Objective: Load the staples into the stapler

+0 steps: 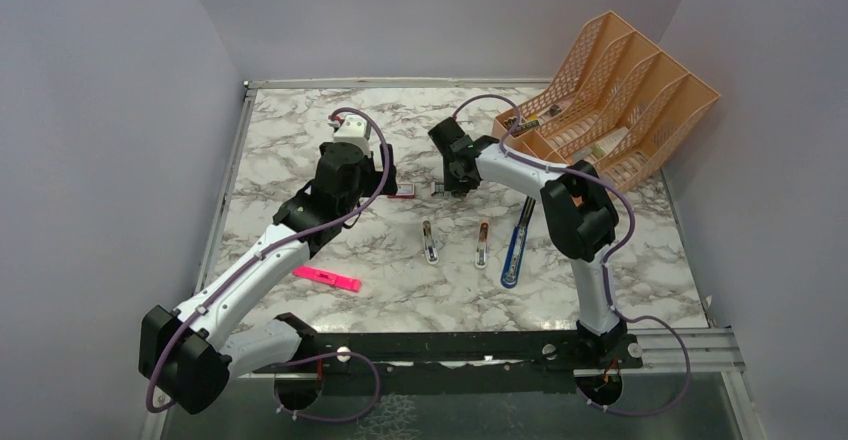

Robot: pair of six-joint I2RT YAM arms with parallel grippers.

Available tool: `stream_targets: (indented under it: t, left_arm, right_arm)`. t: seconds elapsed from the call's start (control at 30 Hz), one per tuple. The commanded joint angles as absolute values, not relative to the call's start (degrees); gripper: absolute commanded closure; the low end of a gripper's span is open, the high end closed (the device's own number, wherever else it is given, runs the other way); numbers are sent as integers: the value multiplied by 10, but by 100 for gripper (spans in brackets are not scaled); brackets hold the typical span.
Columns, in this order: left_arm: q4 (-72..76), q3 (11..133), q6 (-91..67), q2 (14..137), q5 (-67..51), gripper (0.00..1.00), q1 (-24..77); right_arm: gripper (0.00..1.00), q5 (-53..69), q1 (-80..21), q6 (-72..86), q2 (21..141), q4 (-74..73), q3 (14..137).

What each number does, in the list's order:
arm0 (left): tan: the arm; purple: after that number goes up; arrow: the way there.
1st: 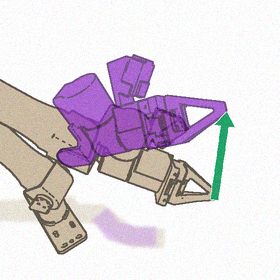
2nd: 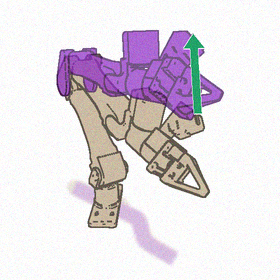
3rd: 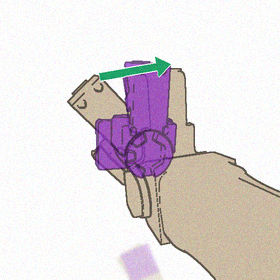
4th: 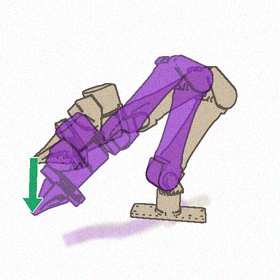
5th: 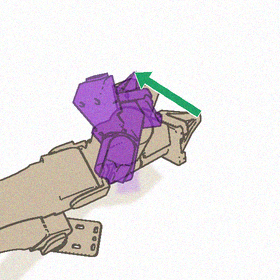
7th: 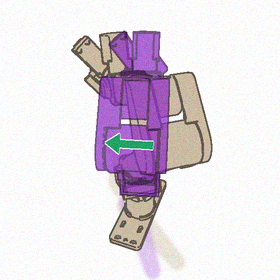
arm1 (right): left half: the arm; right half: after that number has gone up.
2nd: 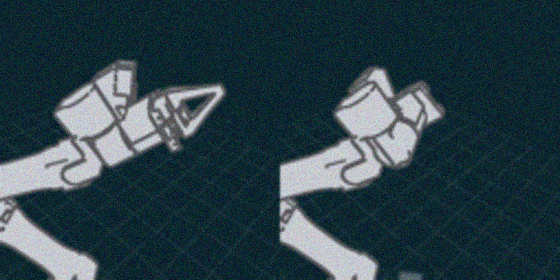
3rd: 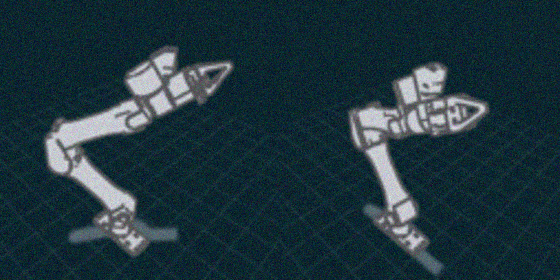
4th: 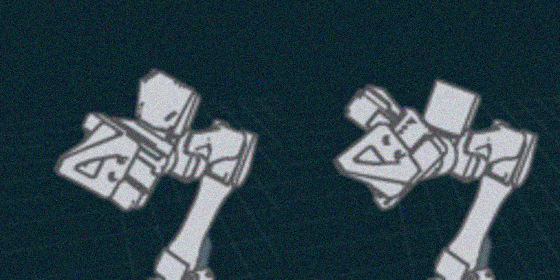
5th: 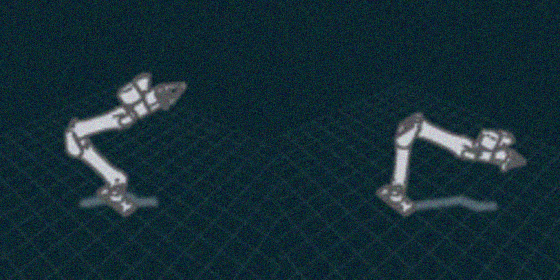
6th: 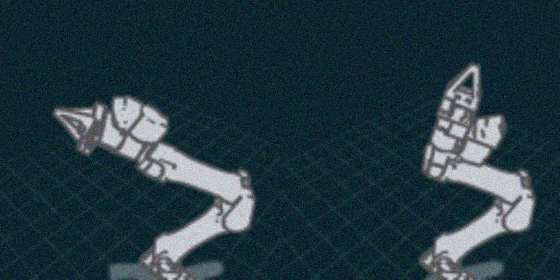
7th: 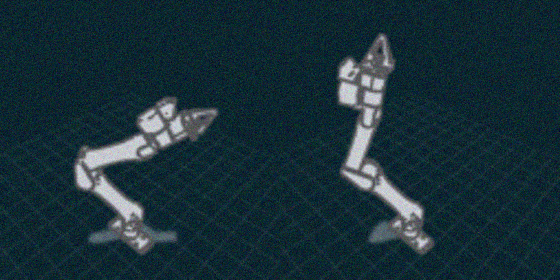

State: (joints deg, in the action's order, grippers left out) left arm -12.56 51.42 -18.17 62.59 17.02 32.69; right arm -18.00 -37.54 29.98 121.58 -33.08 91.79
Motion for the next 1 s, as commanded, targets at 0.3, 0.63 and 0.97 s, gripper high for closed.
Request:
stream_targets:
  t: [0.3,0.63,0.97]
  left_arm:
    - [-114,515,-183,633,175,11,325]
    - [-114,515,-183,633,174,11,325]
    - [-114,516,-184,633,172,11,325]
  right_arm:
    - [75,-164,-364,300,1226,-336,928]
    - [77,-144,-364,303,1195,-336,914]
    - [77,-101,-364,304,1161,-324,887]
